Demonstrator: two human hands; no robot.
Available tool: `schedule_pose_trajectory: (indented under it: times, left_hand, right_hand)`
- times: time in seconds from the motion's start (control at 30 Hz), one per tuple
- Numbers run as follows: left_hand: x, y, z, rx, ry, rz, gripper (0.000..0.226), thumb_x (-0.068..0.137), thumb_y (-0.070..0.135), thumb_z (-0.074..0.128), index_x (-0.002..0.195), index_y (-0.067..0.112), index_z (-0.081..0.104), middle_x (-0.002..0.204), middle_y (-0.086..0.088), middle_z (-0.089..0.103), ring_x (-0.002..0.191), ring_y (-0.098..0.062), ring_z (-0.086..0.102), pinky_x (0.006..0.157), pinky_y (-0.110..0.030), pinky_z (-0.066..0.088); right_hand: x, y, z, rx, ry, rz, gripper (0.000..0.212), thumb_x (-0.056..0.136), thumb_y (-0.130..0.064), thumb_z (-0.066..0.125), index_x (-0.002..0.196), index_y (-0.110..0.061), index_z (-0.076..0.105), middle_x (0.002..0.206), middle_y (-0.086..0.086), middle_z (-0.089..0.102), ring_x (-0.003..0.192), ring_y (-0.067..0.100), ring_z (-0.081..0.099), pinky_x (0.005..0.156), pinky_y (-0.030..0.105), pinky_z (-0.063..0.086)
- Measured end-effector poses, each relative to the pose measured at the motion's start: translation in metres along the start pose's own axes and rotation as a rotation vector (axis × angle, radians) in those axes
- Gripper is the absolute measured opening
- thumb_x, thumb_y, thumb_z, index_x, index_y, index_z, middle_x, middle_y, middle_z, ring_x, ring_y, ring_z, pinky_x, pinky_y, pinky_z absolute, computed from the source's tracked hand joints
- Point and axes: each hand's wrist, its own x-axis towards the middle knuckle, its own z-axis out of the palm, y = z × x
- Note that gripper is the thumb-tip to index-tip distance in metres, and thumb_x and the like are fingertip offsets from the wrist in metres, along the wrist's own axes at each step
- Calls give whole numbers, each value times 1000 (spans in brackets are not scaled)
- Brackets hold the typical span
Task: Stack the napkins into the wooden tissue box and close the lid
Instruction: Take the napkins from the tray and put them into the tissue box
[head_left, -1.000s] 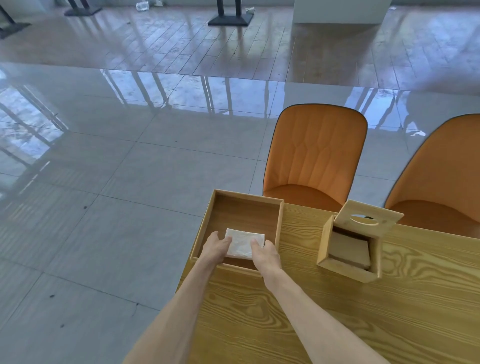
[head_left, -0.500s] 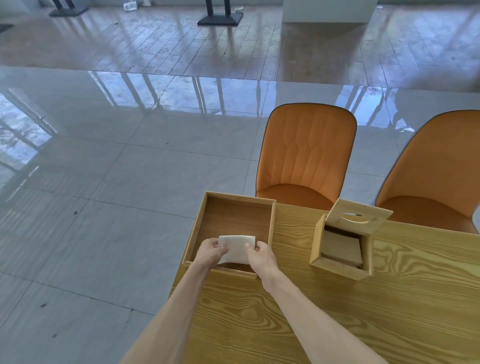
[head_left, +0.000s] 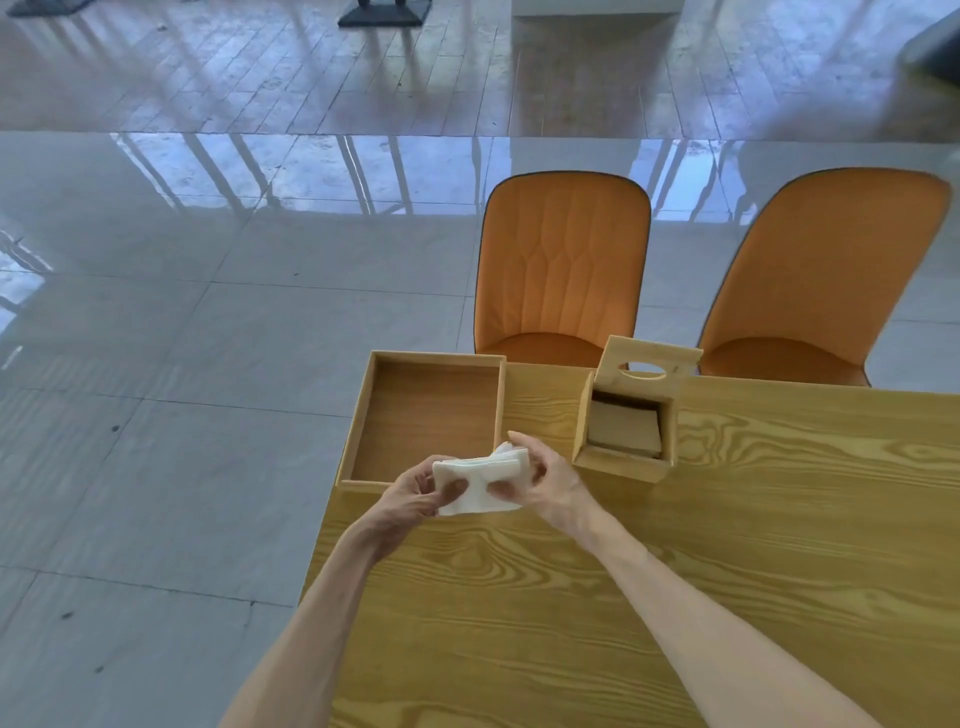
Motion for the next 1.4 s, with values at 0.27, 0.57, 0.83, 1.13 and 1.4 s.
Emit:
schedule_pose_trajectory:
  times: [0.27,0.57,0.83,1.13,1.4]
  left_hand:
    - [-8,-6,65,97,-241,-9,21,88,19,72,106,13,63,91,1,65,82,-11,57,73,-20,43]
    - [-13,-48,149,186,77,131,14,85,10,75,98,11,70,99,-3,74,82,-3,63,72,-14,50]
    - [-12,-83,190,478,234,144,28,78,20,77,96,41,74,93,9,71,89,-4,59,75,-25,45]
    - [-11,-84,180,535,308,24,28,79,18,76,99,37,73,76,11,71,56,-5,55,61,-30,51]
    - [-4,-80,187,381,194,50,35,80,6,71,103,33,70,96,0,75,68,-10,65,64,-28,54]
  right_hand:
    - [-72,40,-63,118,-156,141,81,63,-19,93,134,-34,55,124,2,67,113,24,64,99,36,52]
    - [-131,82,-84,-97,259,-48,14,73,-18,84,83,-23,76,76,-9,73,59,0,56,61,19,49]
    - [-151,114,-93,-259,297,-41,21,77,-19,80,96,-28,74,84,-15,72,67,-3,61,65,14,49]
    - [-145,113,-88,-243,288,-30,19,85,-8,71,97,-22,76,83,-5,75,58,2,62,58,17,52]
    - [-143,119,-88,-171,283,-35,18,85,-10,72,100,-20,73,86,-2,75,63,13,68,62,29,61]
